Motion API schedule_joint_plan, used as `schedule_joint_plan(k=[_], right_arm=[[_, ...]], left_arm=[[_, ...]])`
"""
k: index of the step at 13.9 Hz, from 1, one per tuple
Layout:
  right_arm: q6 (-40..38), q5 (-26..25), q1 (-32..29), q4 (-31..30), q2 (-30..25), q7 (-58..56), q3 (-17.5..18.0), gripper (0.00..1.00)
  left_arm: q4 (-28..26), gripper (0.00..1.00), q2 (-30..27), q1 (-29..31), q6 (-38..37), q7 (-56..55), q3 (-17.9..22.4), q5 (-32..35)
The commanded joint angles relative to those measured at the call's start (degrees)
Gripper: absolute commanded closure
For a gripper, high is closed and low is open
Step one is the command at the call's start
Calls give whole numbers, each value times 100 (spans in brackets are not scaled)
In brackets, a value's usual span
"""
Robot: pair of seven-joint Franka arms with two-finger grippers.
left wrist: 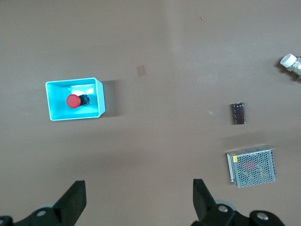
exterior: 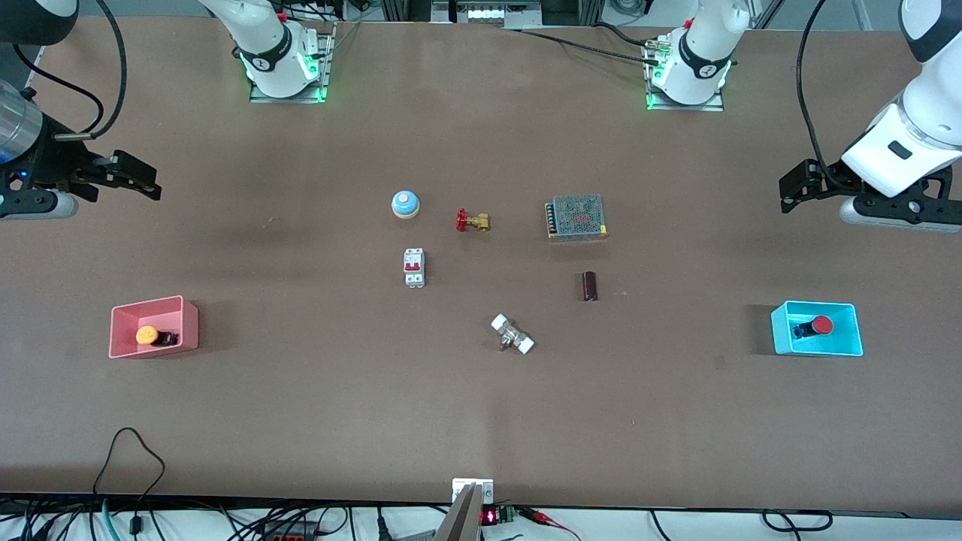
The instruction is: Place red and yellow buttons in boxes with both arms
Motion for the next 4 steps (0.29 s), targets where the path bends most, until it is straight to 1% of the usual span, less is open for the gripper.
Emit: schedule_joint_plan(k=[1,4], right_arm=[[-78,70,-6,49,10,90,9,0],[-86,70,20,49,10,99,18,0]], left_arm=[[13,0,-67,-23,-93,35,-9,117],[22,0,-67,-23,-85,35,-9,117]])
